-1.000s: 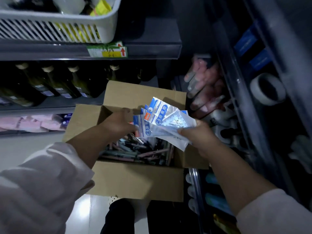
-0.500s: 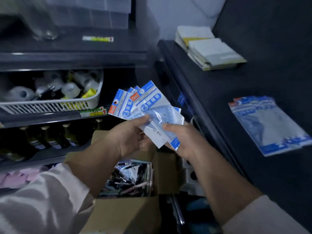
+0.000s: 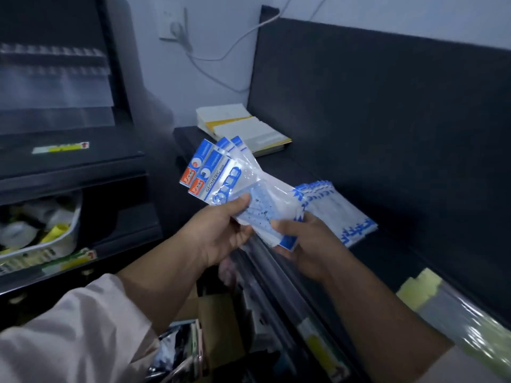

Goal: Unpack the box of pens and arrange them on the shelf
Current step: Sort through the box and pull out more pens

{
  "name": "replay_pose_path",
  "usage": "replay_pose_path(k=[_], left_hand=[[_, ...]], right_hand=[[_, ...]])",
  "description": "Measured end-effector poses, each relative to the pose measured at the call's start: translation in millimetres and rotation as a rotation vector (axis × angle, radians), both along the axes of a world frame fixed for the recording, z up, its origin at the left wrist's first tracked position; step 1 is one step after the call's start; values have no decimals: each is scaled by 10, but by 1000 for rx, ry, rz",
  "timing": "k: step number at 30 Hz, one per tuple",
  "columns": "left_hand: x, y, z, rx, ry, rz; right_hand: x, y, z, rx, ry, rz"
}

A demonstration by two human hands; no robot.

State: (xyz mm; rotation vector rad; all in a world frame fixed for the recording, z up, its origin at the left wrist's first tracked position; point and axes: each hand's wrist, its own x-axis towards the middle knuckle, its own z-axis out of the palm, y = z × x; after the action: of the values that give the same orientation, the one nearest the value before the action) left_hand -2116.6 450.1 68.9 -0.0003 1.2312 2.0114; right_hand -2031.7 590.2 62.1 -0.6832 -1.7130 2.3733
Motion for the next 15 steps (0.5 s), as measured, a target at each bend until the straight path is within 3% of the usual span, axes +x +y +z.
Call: replay_pose_path(k=[3, 7, 11, 15], left_hand=[[73, 317, 63, -40, 72, -138], [-66, 537, 33, 36, 225, -154], [-89, 683, -138, -250, 585, -338], [2, 794, -287, -522, 806, -448]], right_hand=[[314, 341, 62, 98, 52, -137], [742, 694, 17, 287, 61, -271], [1042, 791, -174, 482, 22, -331], [1151, 754, -424, 614, -94, -329]])
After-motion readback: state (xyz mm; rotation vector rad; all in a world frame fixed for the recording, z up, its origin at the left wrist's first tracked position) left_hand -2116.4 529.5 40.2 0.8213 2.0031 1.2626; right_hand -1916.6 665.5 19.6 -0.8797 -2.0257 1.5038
